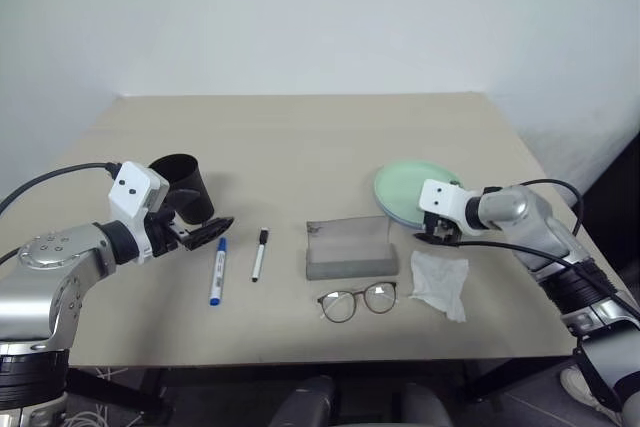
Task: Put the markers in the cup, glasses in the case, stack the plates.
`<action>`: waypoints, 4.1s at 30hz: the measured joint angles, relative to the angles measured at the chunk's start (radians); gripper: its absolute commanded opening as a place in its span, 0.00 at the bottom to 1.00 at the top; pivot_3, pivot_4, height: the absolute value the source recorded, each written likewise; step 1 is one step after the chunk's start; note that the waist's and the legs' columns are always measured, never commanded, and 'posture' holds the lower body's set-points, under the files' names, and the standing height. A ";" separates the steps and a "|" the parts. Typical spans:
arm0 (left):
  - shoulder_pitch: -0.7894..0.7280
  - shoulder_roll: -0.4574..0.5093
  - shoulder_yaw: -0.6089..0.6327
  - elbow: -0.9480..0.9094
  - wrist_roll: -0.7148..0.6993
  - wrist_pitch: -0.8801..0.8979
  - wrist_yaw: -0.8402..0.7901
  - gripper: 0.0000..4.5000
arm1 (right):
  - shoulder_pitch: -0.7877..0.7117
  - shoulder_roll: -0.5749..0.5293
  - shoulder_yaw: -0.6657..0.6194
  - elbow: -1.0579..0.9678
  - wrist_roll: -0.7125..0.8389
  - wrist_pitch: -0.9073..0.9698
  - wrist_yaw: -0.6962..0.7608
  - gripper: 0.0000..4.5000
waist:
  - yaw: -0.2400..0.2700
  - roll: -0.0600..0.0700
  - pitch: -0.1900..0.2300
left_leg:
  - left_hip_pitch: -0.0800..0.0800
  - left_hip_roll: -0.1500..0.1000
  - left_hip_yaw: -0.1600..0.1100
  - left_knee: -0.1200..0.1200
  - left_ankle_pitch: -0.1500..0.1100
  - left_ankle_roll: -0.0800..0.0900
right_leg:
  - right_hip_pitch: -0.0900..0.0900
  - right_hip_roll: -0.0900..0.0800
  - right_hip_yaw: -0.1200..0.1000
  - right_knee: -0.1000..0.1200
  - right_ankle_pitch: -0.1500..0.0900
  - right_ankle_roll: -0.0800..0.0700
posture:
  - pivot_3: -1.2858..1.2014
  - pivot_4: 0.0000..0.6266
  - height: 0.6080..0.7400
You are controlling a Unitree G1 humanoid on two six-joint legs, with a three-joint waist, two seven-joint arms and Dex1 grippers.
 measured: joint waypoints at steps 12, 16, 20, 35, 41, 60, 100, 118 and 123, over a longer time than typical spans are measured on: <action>-0.034 0.000 -0.010 0.024 0.003 -0.005 -0.016 1.00 | 0.180 -0.164 -0.246 -0.401 0.326 0.359 0.200 0.99 | 0.000 -0.001 0.000 | 0.000 0.001 0.001 0.000 -0.001 0.001 | 0.001 -0.002 0.000 -0.001 -0.003 0.004 | 0.52 0.00 0.57; -0.047 0.000 -0.014 0.028 0.004 -0.010 -0.025 1.00 | 0.236 -0.174 -0.249 -0.464 0.374 0.457 0.191 0.99 | 0.000 0.000 0.000 | 0.000 0.001 0.002 0.000 -0.001 0.002 | 0.000 -0.003 0.000 -0.001 -0.004 0.003 | 0.52 0.00 0.57; -0.052 0.000 -0.021 0.036 0.006 -0.011 -0.031 1.00 | 0.288 -0.198 -0.223 -0.485 0.379 0.496 0.170 0.99 | 0.000 0.000 0.000 | 0.000 0.002 0.003 0.000 -0.002 0.002 | 0.000 -0.003 0.000 -0.001 -0.004 0.003 | 0.52 0.00 0.57; -0.038 0.000 -0.021 0.035 0.006 -0.011 -0.029 1.00 | 0.353 -0.215 -0.098 -0.387 0.301 0.373 0.111 0.63 | 0.000 0.000 0.000 | 0.000 0.002 0.004 0.000 -0.002 0.002 | 0.000 -0.003 0.000 -0.001 -0.004 0.003 | 0.52 0.00 0.57; -0.037 -0.001 -0.018 0.035 0.006 -0.011 -0.021 1.00 | 0.348 -0.215 -0.099 -0.380 0.302 0.361 0.112 0.15 | 0.001 -0.001 0.000 | 0.000 0.002 0.003 0.001 -0.002 0.002 | 0.000 -0.003 -0.001 -0.001 -0.004 0.003 | 0.52 0.00 0.57; -0.042 0.000 -0.015 0.039 0.006 -0.014 -0.021 1.00 | -0.009 -0.096 -0.205 -0.180 0.405 0.405 0.092 0.01 | -0.002 -0.001 0.000 | 0.000 0.003 0.004 0.000 -0.002 0.002 | -0.001 -0.002 -0.001 -0.002 -0.002 0.004 | 0.52 0.00 0.57; -0.320 -0.109 -0.484 -0.119 -0.070 0.134 -0.248 1.00 | -0.116 -0.157 -0.280 -0.048 0.500 0.182 0.496 0.99 | -0.017 0.001 0.000 | -0.001 0.003 0.005 0.001 -0.002 0.002 | 0.001 -0.001 0.000 -0.003 0.001 0.005 | 0.52 0.00 0.57; -0.353 -0.072 -0.696 -0.128 0.013 0.184 -0.375 1.00 | 0.077 -0.216 -0.347 -0.249 0.556 0.187 0.479 0.99 | -0.003 0.001 0.001 | -0.001 0.003 0.003 0.001 -0.003 0.003 | 0.002 -0.002 -0.002 -0.009 0.001 0.006 | 0.52 0.00 0.57; -0.361 -0.108 -0.722 -0.103 0.051 0.170 -0.374 1.00 | 0.186 -0.231 -0.435 -0.311 0.621 0.175 0.474 0.99 | -0.005 0.001 0.001 | -0.001 0.004 0.004 0.001 -0.003 0.004 | 0.003 -0.002 -0.001 -0.012 0.003 0.008 | 0.52 0.00 0.57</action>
